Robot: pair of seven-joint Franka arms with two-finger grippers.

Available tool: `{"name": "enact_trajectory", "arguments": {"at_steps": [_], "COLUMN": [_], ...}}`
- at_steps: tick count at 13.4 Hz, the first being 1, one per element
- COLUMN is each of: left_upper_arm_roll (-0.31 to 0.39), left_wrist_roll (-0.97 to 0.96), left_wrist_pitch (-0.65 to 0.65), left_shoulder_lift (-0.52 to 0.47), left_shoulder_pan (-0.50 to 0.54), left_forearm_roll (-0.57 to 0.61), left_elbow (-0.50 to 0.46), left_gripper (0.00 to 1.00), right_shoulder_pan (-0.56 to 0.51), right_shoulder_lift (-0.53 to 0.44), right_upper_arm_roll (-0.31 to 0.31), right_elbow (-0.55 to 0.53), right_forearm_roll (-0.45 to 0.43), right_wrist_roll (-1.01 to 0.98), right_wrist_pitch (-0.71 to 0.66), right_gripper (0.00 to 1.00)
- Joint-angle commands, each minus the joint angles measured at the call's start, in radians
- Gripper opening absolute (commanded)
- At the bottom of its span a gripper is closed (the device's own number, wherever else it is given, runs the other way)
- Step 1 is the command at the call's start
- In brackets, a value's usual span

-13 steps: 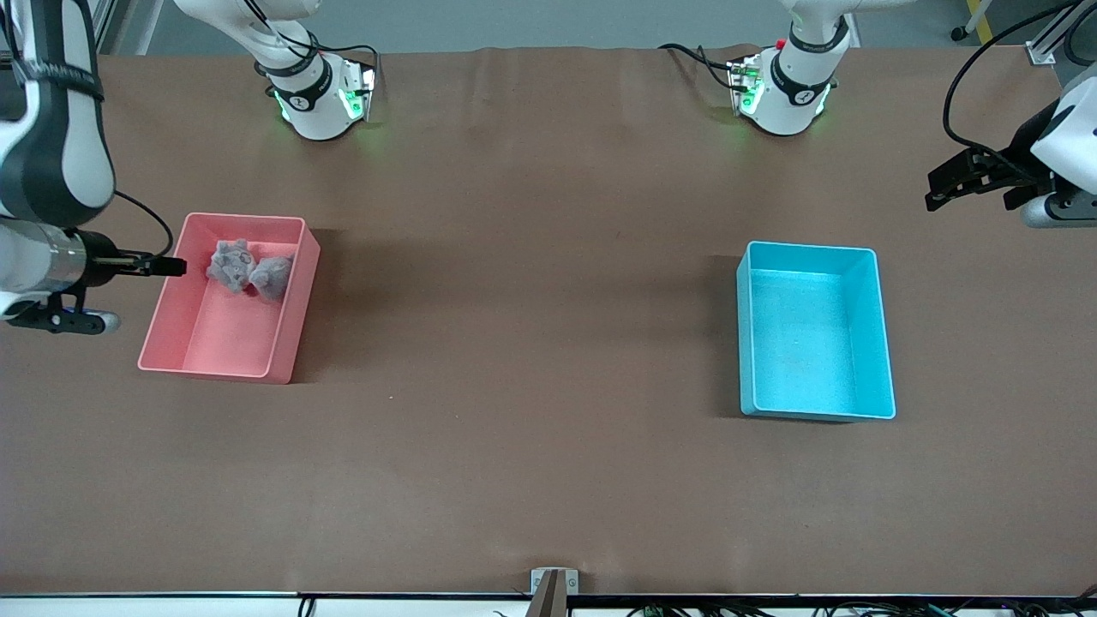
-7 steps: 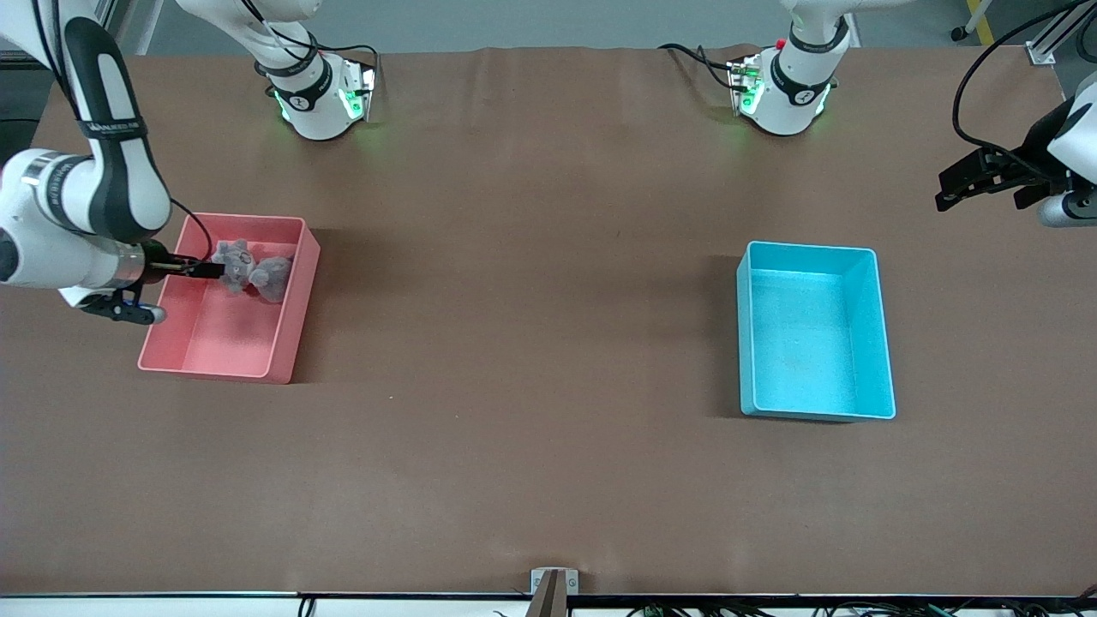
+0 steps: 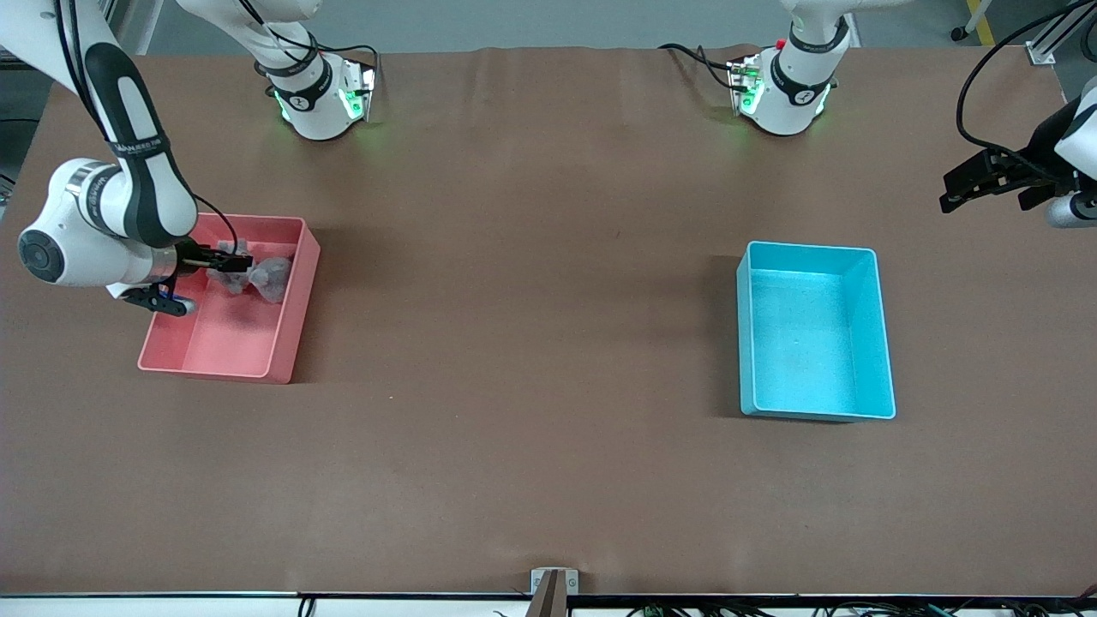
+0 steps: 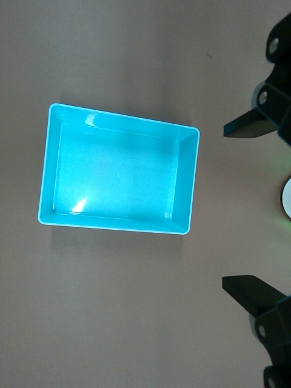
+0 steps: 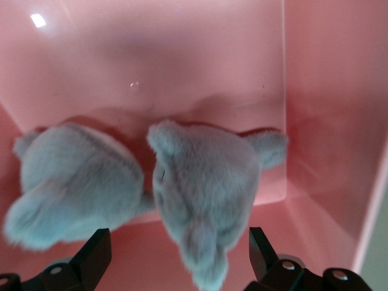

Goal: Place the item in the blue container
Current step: 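Reach the right gripper into the pink box and grasp a grey plush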

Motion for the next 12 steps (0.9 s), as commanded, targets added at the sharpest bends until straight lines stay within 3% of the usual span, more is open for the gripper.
{"name": "enact_trajectory", "arguments": {"at_steps": [1, 4, 6, 9, 10, 12], "left_upper_arm_roll": [-0.002, 0.000, -0.003, -0.002, 0.000, 0.001], "left_wrist_roll": [0.010, 0.011, 0.014, 0.034, 0.034, 0.034], "left_wrist_pitch": [0.001, 0.001, -0.001, -0.001, -0.001, -0.006], "left_shoulder_lift": [-0.001, -0.007, -0.007, -0.007, -0.007, -0.007], "left_shoulder_pan": [0.007, 0.008, 0.031, 0.034, 0.034, 0.037], "left_forearm_roll": [-0.015, -0.015, -0.017, -0.017, -0.015, -0.015], "left_elbow": [0.013, 0.013, 0.013, 0.013, 0.011, 0.010], "left_gripper": [1.00, 1.00, 1.00, 1.00, 1.00, 1.00], "right_shoulder_pan": [-0.010, -0.013, -0.016, -0.011, -0.014, -0.019], "right_shoulder_lift": [0.034, 0.059, 0.059, 0.057, 0.057, 0.056], "right_upper_arm_roll": [0.006, 0.006, 0.006, 0.006, 0.006, 0.006], "right_elbow": [-0.004, -0.004, -0.004, 0.027, 0.042, 0.079], "right_forearm_roll": [0.009, 0.011, 0.009, 0.009, 0.009, 0.008], "right_wrist_roll": [-0.002, -0.004, -0.010, 0.004, 0.001, -0.005], "right_wrist_pitch": [0.047, 0.072, 0.058, -0.018, -0.034, -0.073], "right_gripper": [1.00, 0.95, 0.68, 0.09, 0.03, 0.01]}}
